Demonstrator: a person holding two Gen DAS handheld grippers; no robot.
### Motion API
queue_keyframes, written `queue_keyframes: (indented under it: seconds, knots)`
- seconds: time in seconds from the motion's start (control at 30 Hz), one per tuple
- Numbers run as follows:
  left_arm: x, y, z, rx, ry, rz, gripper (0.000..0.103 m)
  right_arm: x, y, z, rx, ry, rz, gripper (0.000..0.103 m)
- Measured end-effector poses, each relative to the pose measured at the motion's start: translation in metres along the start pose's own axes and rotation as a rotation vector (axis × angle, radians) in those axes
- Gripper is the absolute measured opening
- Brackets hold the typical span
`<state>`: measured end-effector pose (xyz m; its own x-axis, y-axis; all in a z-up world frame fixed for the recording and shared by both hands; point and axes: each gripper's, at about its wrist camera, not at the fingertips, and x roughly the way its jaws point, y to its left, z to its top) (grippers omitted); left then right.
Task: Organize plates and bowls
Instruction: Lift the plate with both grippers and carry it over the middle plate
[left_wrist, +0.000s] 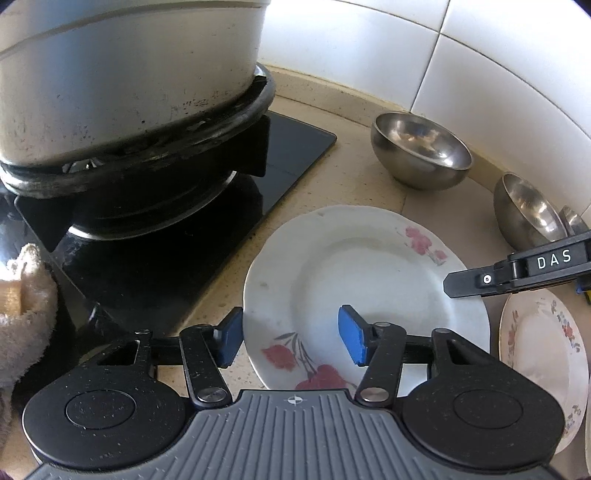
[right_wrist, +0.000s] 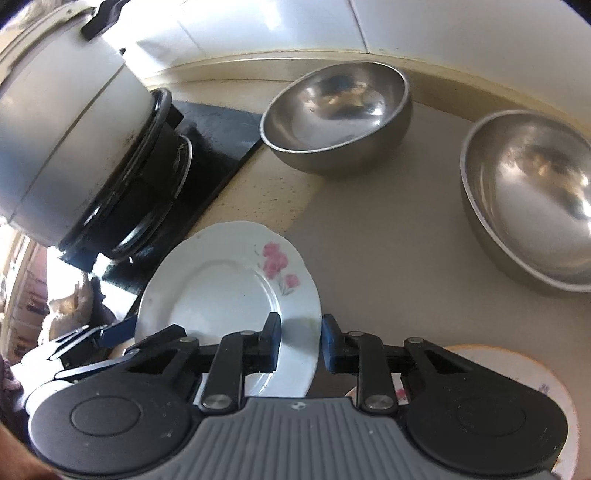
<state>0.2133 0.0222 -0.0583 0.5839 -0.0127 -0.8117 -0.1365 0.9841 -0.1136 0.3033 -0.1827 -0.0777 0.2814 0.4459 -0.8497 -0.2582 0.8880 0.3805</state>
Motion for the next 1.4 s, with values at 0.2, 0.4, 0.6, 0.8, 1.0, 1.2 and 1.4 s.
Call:
queue_keyframes:
  seconds: [0.2,0.4,0.6,0.8,1.0,1.2,1.4]
  knots:
    - [-0.006,-0.005,0.001,0.035,-0.014,0.027,0.055,-0.005,-0.002,-0.005,0.020,-0.008,0.002,0.006]
    - [-0.016,-0.009,0.006,0.058,-0.043,0.028,0.055,-0.018,-0.003,-0.009,0.042,-0.035,0.010,0.006]
    - [-0.028,-0.020,0.012,0.089,-0.071,0.014,0.055,-0.041,-0.005,-0.014,0.071,-0.068,0.008,0.006]
    - [-0.041,-0.039,0.013,0.139,-0.099,-0.032,0.055,-0.071,-0.009,-0.031,0.111,-0.105,-0.017,0.006]
    - [-0.053,-0.067,0.011,0.218,-0.123,-0.089,0.056,-0.107,-0.020,-0.052,0.174,-0.157,-0.054,0.006]
    - [-0.060,-0.091,0.006,0.294,-0.129,-0.148,0.056,-0.136,-0.032,-0.079,0.251,-0.198,-0.089,0.006]
    - [-0.068,-0.112,-0.002,0.352,-0.137,-0.199,0.057,-0.162,-0.043,-0.107,0.317,-0.235,-0.122,0.006]
